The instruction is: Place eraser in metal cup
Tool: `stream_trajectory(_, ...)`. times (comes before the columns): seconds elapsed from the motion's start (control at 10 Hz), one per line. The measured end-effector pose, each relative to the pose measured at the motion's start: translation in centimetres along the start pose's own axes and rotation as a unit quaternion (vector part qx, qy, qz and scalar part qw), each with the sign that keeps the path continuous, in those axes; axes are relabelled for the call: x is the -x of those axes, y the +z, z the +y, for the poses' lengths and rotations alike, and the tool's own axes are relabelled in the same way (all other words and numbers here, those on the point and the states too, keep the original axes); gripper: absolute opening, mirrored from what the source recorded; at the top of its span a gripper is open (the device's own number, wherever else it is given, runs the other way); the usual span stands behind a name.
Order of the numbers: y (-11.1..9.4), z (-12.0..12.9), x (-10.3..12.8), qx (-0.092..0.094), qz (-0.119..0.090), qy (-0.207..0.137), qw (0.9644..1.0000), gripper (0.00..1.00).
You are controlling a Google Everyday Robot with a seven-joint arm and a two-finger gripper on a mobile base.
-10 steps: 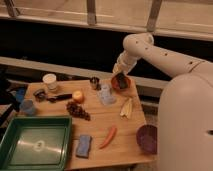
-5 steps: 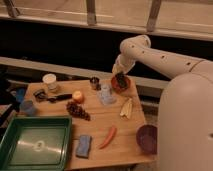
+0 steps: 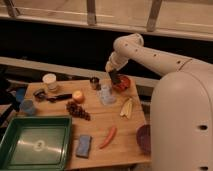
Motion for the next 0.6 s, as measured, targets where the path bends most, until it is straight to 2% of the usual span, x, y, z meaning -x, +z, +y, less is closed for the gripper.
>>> stream_trajectory(0.4,2.1,4.3,2.3,0.066,-0.029,-0.013,0.9973,0.0)
stream_trajectory(0.6,2.3,4.8,3.4,0.083,-0.048,-0.014,0.9953,0.0)
